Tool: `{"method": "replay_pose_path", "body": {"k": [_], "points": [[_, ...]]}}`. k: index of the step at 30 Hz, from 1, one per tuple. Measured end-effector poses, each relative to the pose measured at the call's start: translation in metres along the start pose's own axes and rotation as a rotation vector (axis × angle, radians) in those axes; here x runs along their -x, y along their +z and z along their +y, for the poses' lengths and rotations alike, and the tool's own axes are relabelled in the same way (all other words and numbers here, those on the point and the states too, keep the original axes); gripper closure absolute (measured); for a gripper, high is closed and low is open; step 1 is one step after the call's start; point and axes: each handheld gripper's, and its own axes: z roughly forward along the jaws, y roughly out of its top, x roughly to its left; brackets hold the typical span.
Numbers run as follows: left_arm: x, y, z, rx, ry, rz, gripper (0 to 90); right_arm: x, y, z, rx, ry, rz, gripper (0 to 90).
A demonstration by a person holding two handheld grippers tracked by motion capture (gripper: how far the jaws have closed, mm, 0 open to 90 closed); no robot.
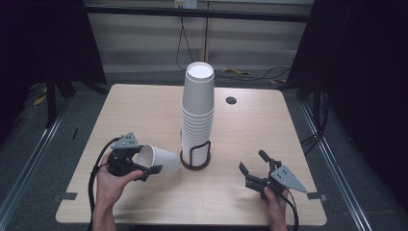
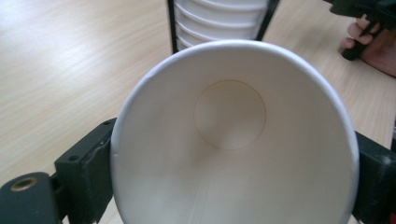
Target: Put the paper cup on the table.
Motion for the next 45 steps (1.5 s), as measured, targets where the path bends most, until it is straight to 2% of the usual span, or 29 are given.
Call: {"method": "replay_pose_path", "body": {"k": [2, 6, 7, 13, 22, 30, 40, 45], "points": [[-0.004, -0.002, 0.002, 0.000, -0.007, 0.009, 8.8, 0.000, 0.000, 0.000, -0.003, -0.001, -0.007, 13.6], [-0.010, -0.004, 0.008, -0.007, 0.014, 0.065, 8.7, 0.000, 0.000, 0.000, -0.003, 0.000, -0.008, 13.8], [-0.012, -0.004, 0.010, -0.021, 0.015, 0.081, 8.7, 0.000, 0.000, 0.000, -0.003, -0.001, -0.008, 13.8], [-0.024, -0.002, 0.020, -0.039, 0.002, 0.069, 8.8, 0.000, 0.000, 0.000, -0.004, -0.001, -0.008, 14.5], [-0.033, 0.005, 0.035, -0.092, 0.028, 0.084, 8.9, 0.000, 0.000, 0.000, -0.007, 0.001, -0.003, 14.9], [-0.041, 0.011, 0.047, -0.186, 0.044, 0.107, 8.9, 0.000, 0.000, 0.000, -0.001, 0.001, -0.002, 15.0], [-0.048, 0.020, 0.059, -0.257, 0.068, 0.080, 8.6, 0.000, 0.000, 0.000, -0.003, -0.001, -0.002, 15.2], [-0.049, 0.027, 0.065, -0.335, 0.110, 0.104, 8.6, 0.000, 0.000, 0.000, -0.003, -0.001, 0.000, 15.6]]}}
